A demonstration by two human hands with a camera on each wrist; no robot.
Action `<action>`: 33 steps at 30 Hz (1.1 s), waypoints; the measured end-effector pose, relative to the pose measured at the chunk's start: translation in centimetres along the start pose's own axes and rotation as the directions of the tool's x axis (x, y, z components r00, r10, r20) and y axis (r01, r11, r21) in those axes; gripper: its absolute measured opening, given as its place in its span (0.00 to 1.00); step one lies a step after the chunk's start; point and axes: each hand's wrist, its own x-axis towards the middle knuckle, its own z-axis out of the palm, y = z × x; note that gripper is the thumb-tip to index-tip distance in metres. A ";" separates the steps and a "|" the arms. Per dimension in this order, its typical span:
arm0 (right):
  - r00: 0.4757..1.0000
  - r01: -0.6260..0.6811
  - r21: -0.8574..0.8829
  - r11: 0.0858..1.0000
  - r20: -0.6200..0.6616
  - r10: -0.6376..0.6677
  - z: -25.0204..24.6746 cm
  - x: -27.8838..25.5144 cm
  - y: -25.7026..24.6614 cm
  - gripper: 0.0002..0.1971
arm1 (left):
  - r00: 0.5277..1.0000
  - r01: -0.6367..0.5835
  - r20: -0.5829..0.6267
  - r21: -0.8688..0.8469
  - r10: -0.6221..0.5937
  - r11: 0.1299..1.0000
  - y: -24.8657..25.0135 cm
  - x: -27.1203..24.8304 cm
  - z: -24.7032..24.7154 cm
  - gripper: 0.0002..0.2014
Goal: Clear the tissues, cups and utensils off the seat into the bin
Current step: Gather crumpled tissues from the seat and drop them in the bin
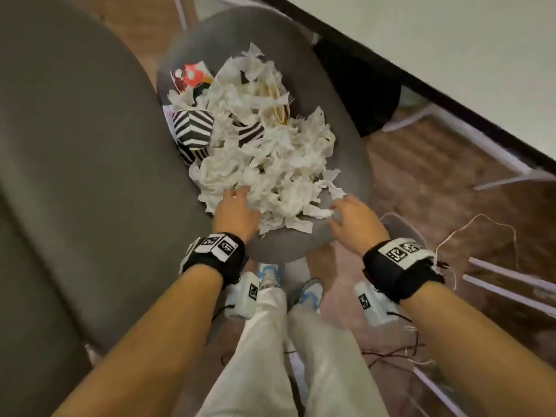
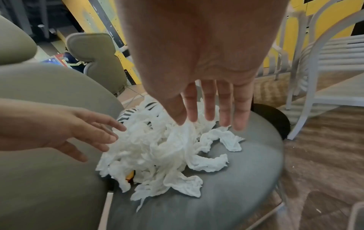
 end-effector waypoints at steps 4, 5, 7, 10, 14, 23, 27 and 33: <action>0.999 -0.045 -0.020 0.999 -0.024 0.045 3.1 4.7 -0.6 0.29 | 1.000 -0.008 -0.007 -0.036 0.007 0.999 -1.1 3.1 2.6 0.30; 0.999 -0.046 -0.048 0.998 -0.013 0.045 4.1 5.9 -0.6 0.32 | 1.000 -0.013 0.000 -0.029 0.013 0.999 -1.2 3.7 3.4 0.31; 0.998 -0.064 -0.076 0.995 0.010 0.065 5.9 7.8 -0.4 0.36 | 1.000 -0.016 -0.004 0.005 0.016 1.000 -1.5 4.7 4.9 0.32; 0.997 -0.071 -0.159 0.985 -0.014 0.070 7.6 9.7 -0.2 0.34 | 0.996 -0.031 -0.084 0.015 0.032 0.999 -2.1 5.7 6.3 0.26; 0.995 0.022 -0.146 0.989 -0.092 -0.036 8.4 10.6 0.5 0.17 | 0.976 -0.070 -0.215 -0.144 0.038 0.987 -3.0 6.0 6.5 0.18; 0.969 -0.053 0.135 0.989 -0.231 0.083 5.4 8.1 2.5 0.23 | 0.919 -0.092 -0.391 -0.328 -0.046 0.940 -2.9 3.7 5.3 0.15; 0.909 -0.142 0.343 0.929 -0.326 0.259 4.7 7.3 3.2 0.13 | 0.909 -0.127 -0.413 -0.417 -0.063 0.900 -2.5 2.8 4.8 0.15; 0.869 -0.099 0.556 0.825 -0.356 0.344 4.7 6.6 3.2 0.13 | 0.881 -0.115 -0.449 -0.511 -0.150 0.852 -2.0 2.3 4.8 0.21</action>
